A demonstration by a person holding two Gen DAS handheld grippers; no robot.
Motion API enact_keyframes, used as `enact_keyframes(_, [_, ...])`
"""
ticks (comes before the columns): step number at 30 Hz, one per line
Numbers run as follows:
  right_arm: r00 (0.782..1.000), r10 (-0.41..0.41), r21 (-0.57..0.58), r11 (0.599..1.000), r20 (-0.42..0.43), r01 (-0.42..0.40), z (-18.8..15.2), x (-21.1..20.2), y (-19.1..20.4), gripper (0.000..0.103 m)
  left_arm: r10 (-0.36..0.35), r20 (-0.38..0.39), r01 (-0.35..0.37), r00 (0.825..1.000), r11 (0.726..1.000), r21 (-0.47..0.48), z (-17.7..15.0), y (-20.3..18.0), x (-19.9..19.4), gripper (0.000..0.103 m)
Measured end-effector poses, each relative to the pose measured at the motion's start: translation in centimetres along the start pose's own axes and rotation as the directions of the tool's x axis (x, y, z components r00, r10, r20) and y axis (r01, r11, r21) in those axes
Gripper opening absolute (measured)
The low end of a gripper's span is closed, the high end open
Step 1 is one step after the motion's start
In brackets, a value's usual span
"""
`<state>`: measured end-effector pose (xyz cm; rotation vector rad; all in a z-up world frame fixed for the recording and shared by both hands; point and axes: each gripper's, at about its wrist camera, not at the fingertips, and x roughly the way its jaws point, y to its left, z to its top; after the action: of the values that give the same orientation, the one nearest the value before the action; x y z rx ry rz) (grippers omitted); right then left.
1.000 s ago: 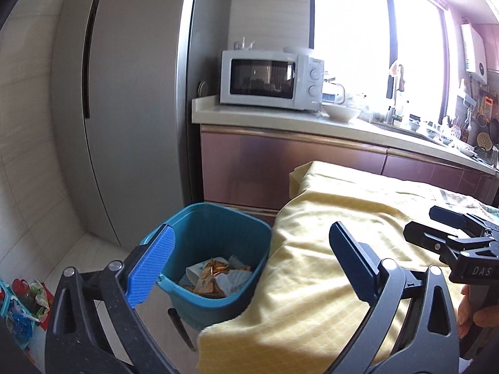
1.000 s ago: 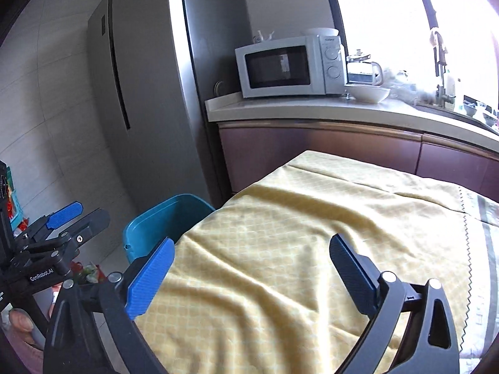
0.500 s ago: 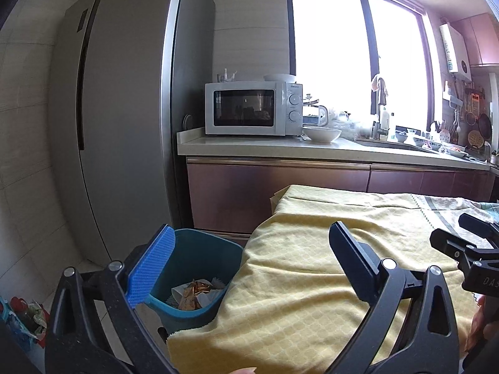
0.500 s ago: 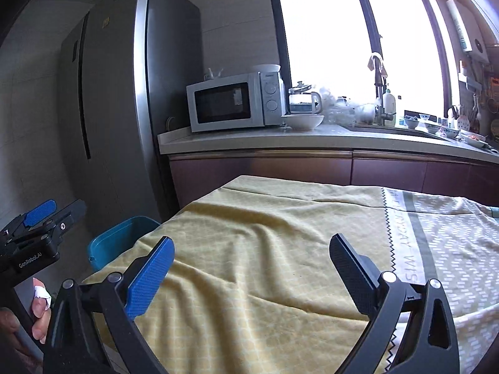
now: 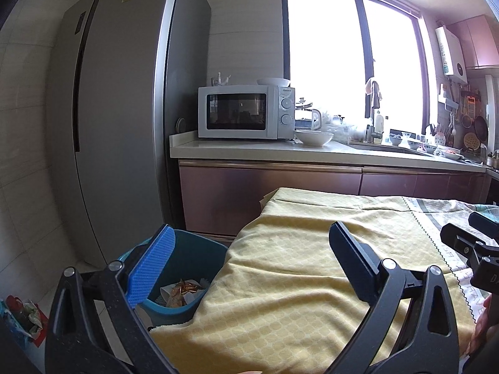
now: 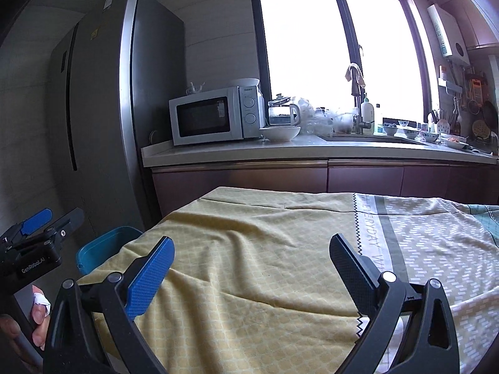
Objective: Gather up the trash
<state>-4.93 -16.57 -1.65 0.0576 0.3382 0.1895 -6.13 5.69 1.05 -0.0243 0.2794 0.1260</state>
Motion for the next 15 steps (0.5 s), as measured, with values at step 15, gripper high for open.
enact_keyframes(15, [0.999,-0.031,0.01,0.999,0.011,0.03,0.18,-1.03,-0.72,0.096,0.0,0.004,0.0,1.0,1.0,0.007,-0.31,-0.72,0.12,0.097])
